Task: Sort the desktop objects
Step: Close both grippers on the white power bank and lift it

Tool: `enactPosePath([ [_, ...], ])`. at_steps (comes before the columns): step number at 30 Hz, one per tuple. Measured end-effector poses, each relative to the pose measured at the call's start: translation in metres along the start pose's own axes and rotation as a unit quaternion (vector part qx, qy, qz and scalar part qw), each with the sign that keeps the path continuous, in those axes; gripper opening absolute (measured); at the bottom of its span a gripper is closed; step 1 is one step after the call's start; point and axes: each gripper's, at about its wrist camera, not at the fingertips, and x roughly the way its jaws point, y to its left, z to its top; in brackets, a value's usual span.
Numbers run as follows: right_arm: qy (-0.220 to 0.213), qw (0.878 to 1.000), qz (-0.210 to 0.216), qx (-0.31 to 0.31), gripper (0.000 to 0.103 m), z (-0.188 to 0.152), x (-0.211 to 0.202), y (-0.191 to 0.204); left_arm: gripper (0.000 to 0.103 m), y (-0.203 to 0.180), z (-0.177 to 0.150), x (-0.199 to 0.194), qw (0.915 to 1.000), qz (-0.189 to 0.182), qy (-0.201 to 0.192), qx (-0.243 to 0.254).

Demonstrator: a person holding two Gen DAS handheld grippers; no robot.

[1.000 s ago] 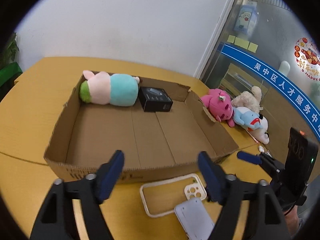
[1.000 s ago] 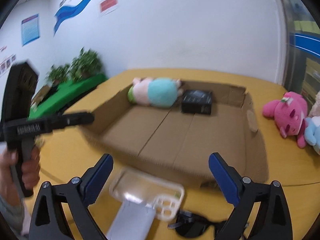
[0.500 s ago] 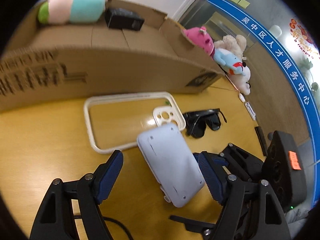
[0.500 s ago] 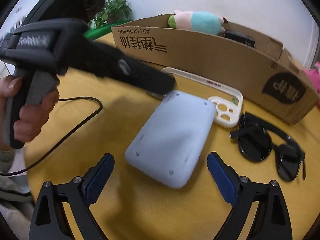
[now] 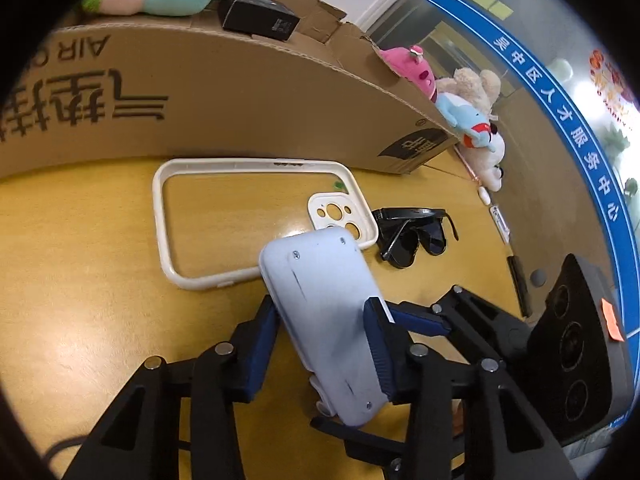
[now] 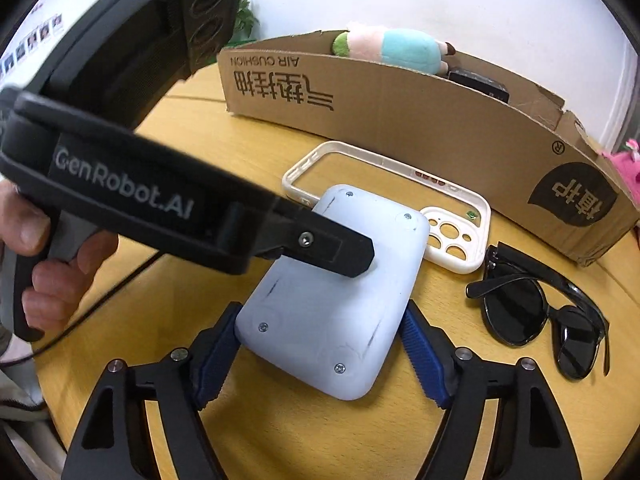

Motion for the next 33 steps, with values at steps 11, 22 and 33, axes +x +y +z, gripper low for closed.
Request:
enactPosePath([
  [11,-0.026,0.999,0.016,0.022,0.075,0.007,-0.010,-0.001,0.036,-0.014,0.007,-0.025,0.9992,0.013,-0.032,0.021],
  [22,-0.115,0.993,-0.007,0.007,0.075,0.063,-0.065,-0.015,0.034,-0.058,0.069,-0.083,0.9914,0.010,-0.101,0.083],
  [33,-0.216,0.974,-0.051,-0.039,0.075,0.181,-0.135,-0.055,0.033,-0.119,0.179,-0.158,0.9649,0.012,-0.196,0.174],
])
